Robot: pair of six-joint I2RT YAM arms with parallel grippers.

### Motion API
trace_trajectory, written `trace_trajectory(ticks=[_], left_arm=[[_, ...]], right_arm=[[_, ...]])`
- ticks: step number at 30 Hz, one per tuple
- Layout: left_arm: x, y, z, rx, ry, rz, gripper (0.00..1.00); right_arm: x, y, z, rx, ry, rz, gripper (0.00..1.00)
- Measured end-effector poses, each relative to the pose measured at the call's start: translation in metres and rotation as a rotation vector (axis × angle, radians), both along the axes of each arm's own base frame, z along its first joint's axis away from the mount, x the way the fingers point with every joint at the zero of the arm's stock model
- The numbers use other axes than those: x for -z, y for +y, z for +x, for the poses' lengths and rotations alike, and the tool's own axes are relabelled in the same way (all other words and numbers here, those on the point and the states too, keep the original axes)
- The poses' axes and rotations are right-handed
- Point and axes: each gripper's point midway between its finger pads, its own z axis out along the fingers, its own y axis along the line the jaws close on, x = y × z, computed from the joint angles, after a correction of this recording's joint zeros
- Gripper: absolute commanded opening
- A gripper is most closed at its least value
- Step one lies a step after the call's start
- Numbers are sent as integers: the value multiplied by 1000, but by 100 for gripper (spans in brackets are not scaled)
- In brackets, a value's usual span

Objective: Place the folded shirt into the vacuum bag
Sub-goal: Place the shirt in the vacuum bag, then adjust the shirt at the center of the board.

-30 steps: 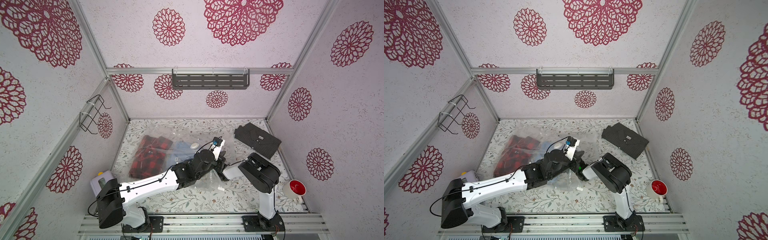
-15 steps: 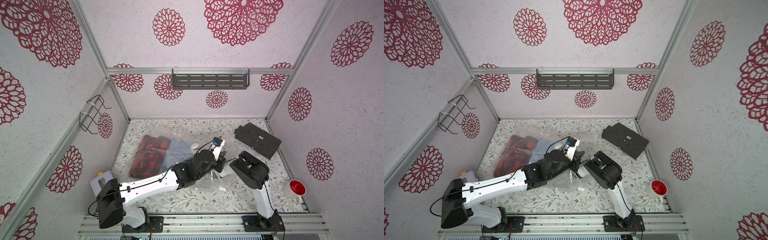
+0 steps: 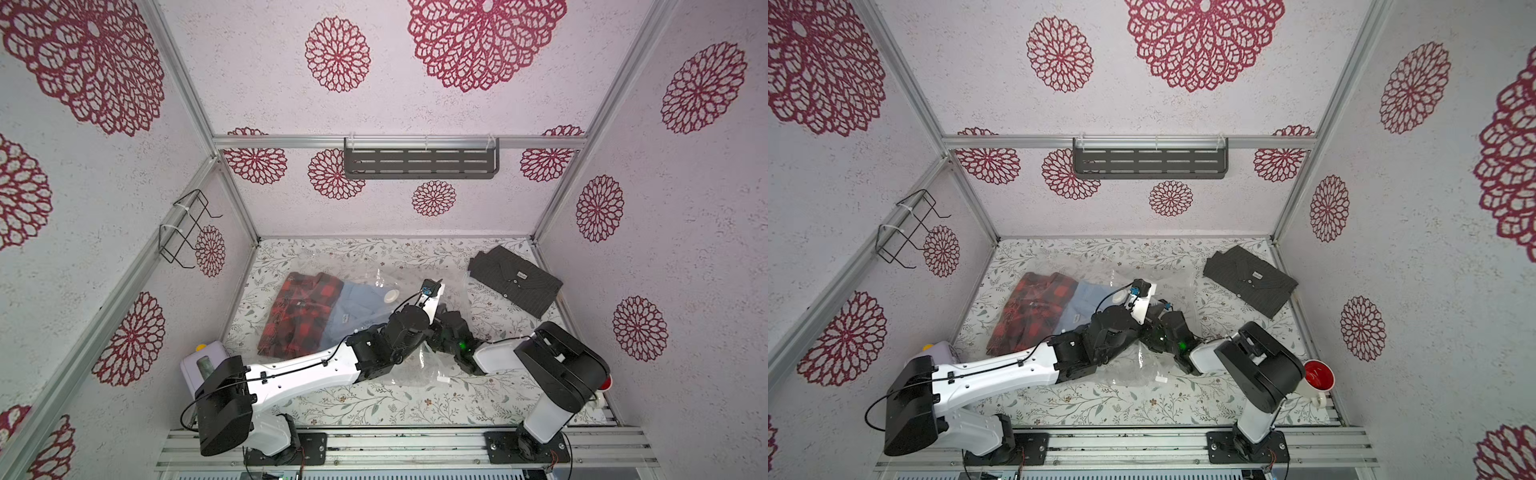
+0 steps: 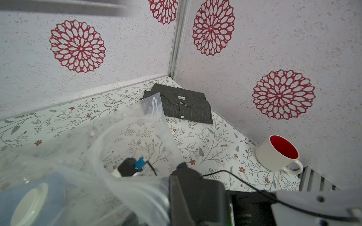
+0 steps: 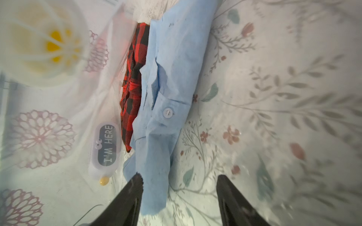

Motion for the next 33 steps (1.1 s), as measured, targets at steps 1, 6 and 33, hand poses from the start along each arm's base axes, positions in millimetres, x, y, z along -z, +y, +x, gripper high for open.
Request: trace_trajectory(ticks=[1,6,33], left_arm=[[3,1,1,-5,2,3,0],[19,4,6,-28,20,16,0],[65,109,146,-273,91,100,0]], right_arm=[[-4,-10,-2,16,-8,2,67],[-24,-62,-3,128,-68,-5,70],[-48,-207,126,508,-69,-193,80]])
